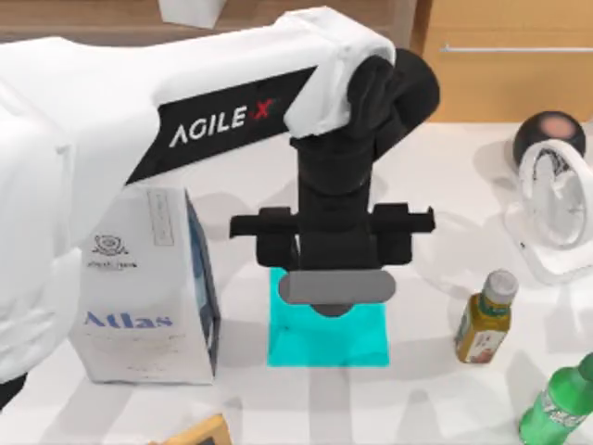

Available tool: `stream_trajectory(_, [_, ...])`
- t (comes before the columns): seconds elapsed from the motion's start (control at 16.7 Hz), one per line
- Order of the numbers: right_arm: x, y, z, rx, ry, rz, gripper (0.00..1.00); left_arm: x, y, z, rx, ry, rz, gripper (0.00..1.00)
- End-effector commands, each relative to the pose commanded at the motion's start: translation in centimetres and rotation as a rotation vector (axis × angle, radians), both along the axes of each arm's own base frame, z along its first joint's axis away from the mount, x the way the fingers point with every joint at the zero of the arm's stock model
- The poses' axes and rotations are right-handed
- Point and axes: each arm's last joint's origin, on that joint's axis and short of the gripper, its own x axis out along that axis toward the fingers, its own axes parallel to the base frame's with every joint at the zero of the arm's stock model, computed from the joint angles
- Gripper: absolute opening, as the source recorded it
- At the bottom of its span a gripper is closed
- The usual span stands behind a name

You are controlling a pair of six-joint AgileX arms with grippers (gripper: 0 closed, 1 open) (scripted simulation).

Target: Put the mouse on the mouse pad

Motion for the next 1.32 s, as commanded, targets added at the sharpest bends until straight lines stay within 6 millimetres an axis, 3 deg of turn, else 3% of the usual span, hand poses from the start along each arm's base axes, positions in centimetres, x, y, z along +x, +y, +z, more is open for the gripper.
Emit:
stream_trajectory(0.48, [0.0,0.0,0.0,0.0,0.0,0.0,1.0,-1.8,-1.3,-2.8,-0.021,0.095,-0.076,0.0])
stream_trajectory(1.2, [0.0,0.0,0.0,0.0,0.0,0.0,1.0,0.1,0.0,-4.6,0.011,0.001,0.003,0.0])
stream_trajectory(1.32, [0.0,0.0,0.0,0.0,0.0,0.0,1.0,0.1,0.0,-4.6,0.011,0.001,0.003,0.15])
